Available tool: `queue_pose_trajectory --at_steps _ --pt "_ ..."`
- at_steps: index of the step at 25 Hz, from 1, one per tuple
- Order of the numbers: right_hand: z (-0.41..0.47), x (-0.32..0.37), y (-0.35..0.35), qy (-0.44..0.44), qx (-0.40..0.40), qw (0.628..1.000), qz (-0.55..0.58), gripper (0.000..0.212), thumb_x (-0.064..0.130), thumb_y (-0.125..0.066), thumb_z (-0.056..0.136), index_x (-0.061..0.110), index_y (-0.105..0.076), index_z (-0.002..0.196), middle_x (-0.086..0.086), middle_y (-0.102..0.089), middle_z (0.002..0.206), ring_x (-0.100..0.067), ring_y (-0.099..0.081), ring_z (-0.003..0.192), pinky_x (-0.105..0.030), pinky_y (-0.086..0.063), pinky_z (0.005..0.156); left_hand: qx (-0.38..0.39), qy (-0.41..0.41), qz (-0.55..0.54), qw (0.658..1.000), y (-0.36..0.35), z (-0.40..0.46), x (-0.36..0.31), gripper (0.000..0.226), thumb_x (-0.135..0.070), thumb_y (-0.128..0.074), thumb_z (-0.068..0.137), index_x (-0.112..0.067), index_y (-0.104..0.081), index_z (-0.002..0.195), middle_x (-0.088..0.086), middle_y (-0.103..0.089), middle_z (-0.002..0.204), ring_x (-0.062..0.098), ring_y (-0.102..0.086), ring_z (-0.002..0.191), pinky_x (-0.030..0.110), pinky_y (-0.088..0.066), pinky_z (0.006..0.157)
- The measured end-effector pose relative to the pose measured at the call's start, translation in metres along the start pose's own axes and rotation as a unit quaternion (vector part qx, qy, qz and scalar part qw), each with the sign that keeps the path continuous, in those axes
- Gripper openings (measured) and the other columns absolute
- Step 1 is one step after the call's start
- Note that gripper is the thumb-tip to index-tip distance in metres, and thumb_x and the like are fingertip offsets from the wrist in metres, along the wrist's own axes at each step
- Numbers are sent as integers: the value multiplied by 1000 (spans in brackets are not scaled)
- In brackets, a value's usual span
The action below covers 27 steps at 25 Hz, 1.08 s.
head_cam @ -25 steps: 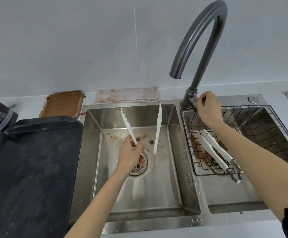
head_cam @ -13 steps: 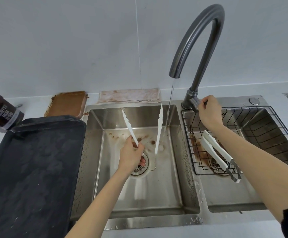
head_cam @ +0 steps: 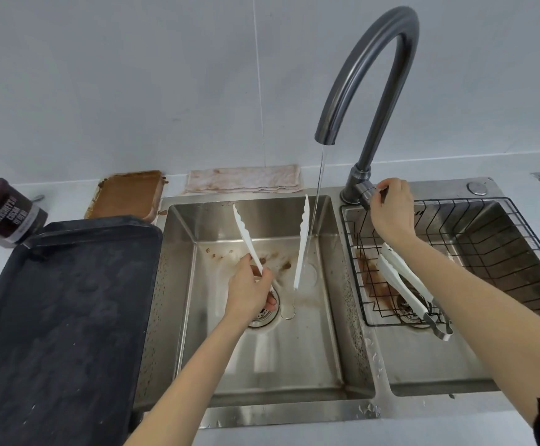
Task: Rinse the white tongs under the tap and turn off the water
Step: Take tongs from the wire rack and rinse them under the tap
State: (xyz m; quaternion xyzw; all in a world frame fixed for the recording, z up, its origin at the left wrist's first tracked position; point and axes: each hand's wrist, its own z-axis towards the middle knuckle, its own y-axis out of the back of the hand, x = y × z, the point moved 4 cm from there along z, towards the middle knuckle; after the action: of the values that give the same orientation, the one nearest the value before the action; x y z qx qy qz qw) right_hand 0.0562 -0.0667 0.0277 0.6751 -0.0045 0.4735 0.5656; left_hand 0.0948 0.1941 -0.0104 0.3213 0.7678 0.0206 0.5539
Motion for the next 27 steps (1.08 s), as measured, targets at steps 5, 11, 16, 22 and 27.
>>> queue_pose_trajectory --at_steps 5,11,16,22,27 --pt "-47 15 -23 20 -8 997 77 53 11 -45 94 2 -27 143 -18 -20 149 -29 -24 138 -36 -22 114 23 4 6 1000 -10 1 -3 9 -14 -41 94 -16 -40 103 -4 -51 78 2 -51 27 18 -50 39" --pt "-78 29 -74 -216 178 909 310 51 20 -38 99 8 -25 146 -12 -38 143 -23 -49 123 -24 -35 95 18 -37 48 998 -20 -6 -2 25 -17 -45 93 -10 -44 117 -6 -52 62 15 -55 39 29 -50 49" --pt "-87 28 -94 -336 236 746 524 42 4 -36 98 -1 -32 140 -22 -50 130 -33 -56 119 -34 -47 96 -30 -76 57 995 -6 -7 -6 36 -18 -55 89 -16 -45 123 -12 -54 74 9 -56 55 17 -43 54" --pt "-82 28 -103 -389 265 674 569 50 -5 -28 94 -1 -25 144 -22 -48 137 -32 -51 126 -38 -42 99 -41 -125 76 988 -5 -16 -16 27 -17 -59 85 -20 -46 108 -16 -55 72 8 -57 61 14 -45 57" --pt "-66 26 -108 -401 251 678 562 34 -4 -37 94 1 -46 127 -16 -61 119 -24 -61 106 -33 -46 89 -40 -119 63 990 -8 -17 -19 28 -17 -55 88 -14 -47 114 -10 -58 72 20 -60 62 36 -52 66"
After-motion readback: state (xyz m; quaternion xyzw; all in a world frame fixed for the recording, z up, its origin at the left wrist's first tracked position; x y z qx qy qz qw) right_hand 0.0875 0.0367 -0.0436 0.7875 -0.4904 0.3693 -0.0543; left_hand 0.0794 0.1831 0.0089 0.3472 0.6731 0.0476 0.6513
